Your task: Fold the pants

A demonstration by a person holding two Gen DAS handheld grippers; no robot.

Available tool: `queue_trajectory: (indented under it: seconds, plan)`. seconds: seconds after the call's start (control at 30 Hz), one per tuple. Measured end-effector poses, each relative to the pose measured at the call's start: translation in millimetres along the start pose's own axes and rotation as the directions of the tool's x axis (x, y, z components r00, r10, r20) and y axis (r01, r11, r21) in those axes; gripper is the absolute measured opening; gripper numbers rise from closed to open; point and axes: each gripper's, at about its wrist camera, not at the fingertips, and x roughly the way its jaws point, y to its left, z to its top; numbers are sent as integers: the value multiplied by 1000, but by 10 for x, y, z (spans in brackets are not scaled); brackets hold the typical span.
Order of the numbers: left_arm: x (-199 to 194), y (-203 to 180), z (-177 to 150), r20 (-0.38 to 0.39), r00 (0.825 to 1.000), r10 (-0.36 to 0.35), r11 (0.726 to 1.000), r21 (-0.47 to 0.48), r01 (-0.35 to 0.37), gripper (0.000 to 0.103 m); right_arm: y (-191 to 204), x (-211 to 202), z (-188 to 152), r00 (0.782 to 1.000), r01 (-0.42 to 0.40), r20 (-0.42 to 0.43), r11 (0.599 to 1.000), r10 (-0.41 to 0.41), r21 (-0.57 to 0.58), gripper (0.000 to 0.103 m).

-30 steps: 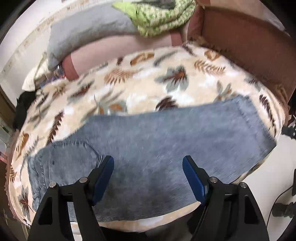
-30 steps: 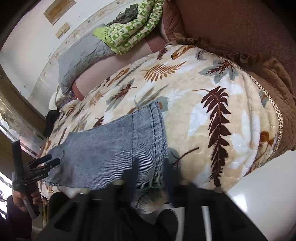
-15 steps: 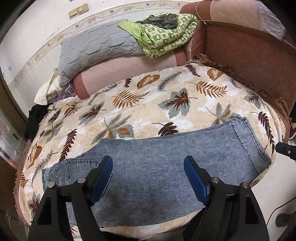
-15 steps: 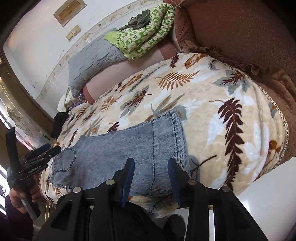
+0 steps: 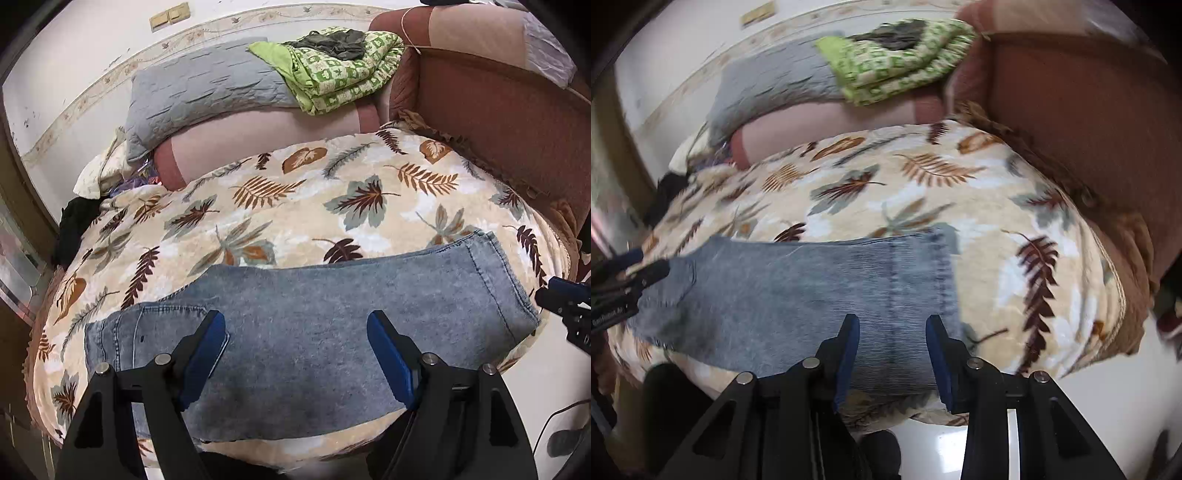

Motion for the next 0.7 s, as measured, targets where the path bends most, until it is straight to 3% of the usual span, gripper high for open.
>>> queue_trajectory:
  seconds: [0.27,0.53,0.7]
  plan:
    - [28,136,-134,-15,1000,-4,999,-44,3,80,505,-18,-26,1000,-31,-2,993,31,-115,41]
    - [43,223,-322,-34,999,-20,997,-80,18,80,773,-67,31,999,40,11,986,-39,-163,41]
    - [65,332,-417,-44,999,7,995,-97,-11,80,796,-125,62,997,81,28,979,-77,-189,41]
